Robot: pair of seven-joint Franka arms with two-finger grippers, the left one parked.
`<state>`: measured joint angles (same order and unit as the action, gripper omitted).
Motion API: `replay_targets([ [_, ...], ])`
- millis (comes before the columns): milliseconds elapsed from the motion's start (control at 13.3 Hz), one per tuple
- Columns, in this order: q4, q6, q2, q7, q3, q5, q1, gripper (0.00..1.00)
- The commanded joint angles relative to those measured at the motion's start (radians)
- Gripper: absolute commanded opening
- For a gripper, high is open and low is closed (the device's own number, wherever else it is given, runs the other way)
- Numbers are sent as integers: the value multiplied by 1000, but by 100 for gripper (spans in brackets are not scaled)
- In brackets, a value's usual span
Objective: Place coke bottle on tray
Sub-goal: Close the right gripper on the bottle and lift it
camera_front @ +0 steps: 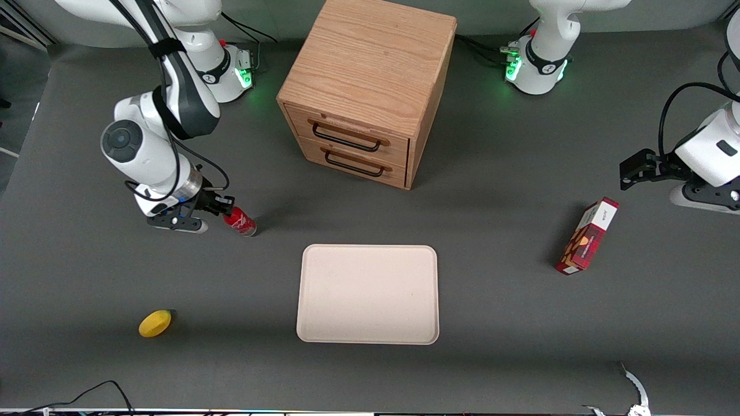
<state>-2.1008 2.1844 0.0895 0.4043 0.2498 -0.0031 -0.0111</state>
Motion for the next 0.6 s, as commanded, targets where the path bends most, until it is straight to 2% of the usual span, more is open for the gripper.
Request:
replay_targets([
  [0, 267, -272, -8, -16, 2, -14, -3, 0],
  [225, 540, -479, 64, -21, 3, -9, 0, 0],
  [375, 765, -607, 169, 34, 9, 0, 35, 0],
  [525, 1018, -693, 339, 160, 89, -9, 48, 0],
])
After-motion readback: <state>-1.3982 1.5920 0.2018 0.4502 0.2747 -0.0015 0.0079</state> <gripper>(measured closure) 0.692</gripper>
